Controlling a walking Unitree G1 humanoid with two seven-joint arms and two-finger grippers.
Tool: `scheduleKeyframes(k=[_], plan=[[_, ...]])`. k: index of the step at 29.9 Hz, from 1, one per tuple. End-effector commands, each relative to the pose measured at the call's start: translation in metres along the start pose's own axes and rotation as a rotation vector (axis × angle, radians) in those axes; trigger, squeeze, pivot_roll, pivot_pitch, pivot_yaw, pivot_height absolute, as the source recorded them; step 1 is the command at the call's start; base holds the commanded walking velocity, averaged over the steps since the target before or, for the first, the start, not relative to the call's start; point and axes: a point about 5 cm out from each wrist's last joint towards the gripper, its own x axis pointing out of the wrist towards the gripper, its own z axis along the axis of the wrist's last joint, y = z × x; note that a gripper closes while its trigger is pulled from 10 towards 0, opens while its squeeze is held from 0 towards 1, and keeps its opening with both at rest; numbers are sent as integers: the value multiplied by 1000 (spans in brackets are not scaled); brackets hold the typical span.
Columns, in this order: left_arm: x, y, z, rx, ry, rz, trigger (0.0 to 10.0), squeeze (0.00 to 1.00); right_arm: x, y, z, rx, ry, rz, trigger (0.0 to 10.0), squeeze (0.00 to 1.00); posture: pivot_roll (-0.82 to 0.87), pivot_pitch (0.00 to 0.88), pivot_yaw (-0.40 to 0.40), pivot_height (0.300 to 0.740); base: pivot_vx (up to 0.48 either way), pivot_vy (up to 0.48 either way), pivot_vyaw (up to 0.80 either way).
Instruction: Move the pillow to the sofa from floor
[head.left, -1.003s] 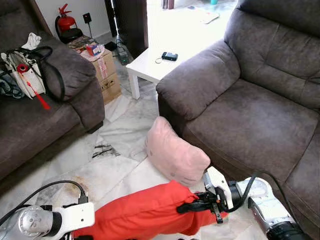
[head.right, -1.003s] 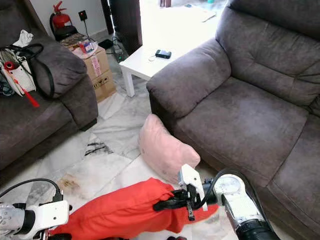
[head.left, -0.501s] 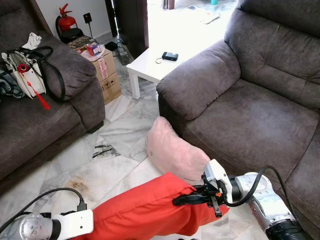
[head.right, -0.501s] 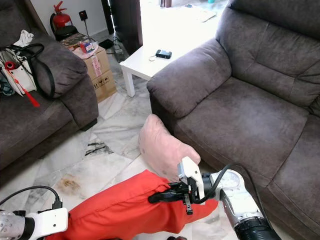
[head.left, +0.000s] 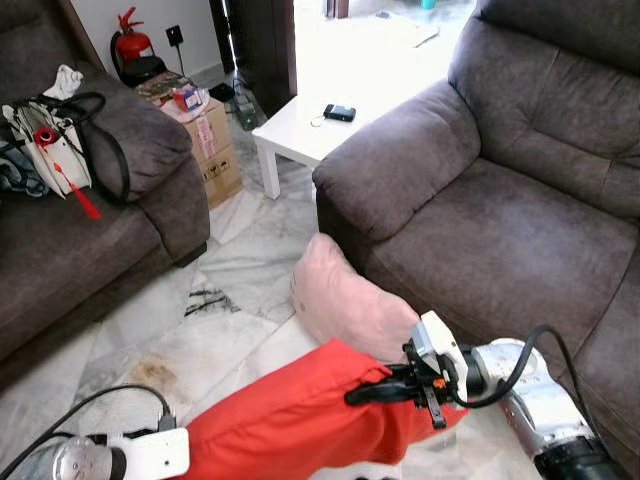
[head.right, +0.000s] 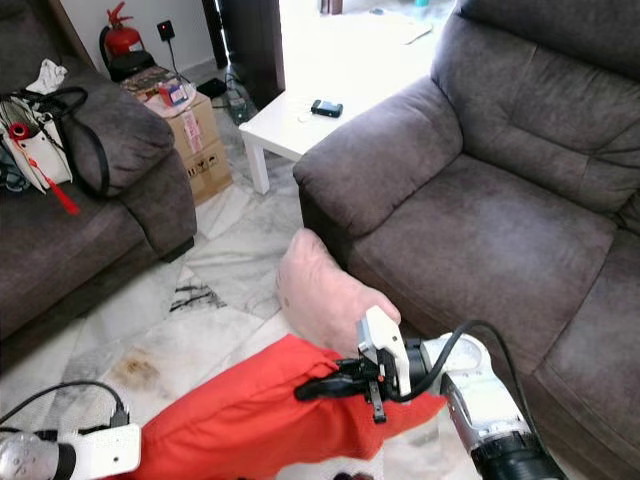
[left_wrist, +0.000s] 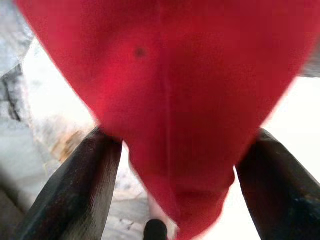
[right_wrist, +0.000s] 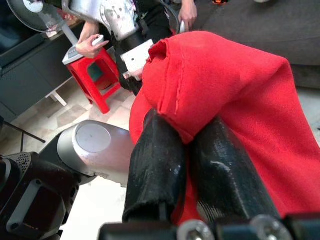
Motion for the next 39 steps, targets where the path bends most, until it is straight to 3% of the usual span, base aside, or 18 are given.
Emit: scheduleKeyframes(k=[1, 4, 5, 9, 10, 17, 18, 19, 30, 39], plan=[[4, -1, -1, -9, -9, 47, 10000, 0, 1, 1, 26, -103, -86, 36, 10000, 0, 182, 162, -3, 740, 0, 0, 0], [8, 5, 1, -14, -20, 122, 10000, 0, 1, 1, 26, -102, -88, 36, 10000, 0, 180, 163, -5, 740, 0, 0, 0], [10, 12, 4, -16, -36, 197, 10000, 0, 1, 1, 26, -100, -89, 34, 10000, 0, 180, 163, -5, 740, 0, 0, 0], [11, 17, 8, -14, -58, 244, 10000, 0, 1, 1, 26, -99, -88, 32, 10000, 0, 180, 163, -5, 740, 0, 0, 0], [11, 27, 17, -21, -120, 340, 10000, 0, 1, 1, 25, -96, -87, 30, 10000, 0, 178, 164, -6, 740, 0, 0, 0], [13, 32, 25, -48, -196, 382, 10000, 0, 2, 1, 23, -88, -83, 21, 10000, 0, 178, 163, -5, 740, 0, 0, 0], [13, 31, 25, -48, -200, 382, 3608, 0, 2, 1, 22, -86, -81, 18, 10000, 0, 178, 164, -4, 740, 0, 0, 0], [14, 30, 24, -52, -206, 377, 0, 0, 3, 1, 22, -84, -79, 17, 10000, 0, 178, 163, -4, 740, 0, 0, 0], [16, 22, 22, -74, -212, 348, 0, 0, 3, -2, 20, -76, -79, 9, 10000, 0, 179, 165, -7, 740, 0, 0, 0], [18, 27, 25, -98, -232, 387, 0, 0, 6, -4, 18, -65, -91, -10, 10000, 0, 180, 164, -9, 740, 0, 0, 0]])
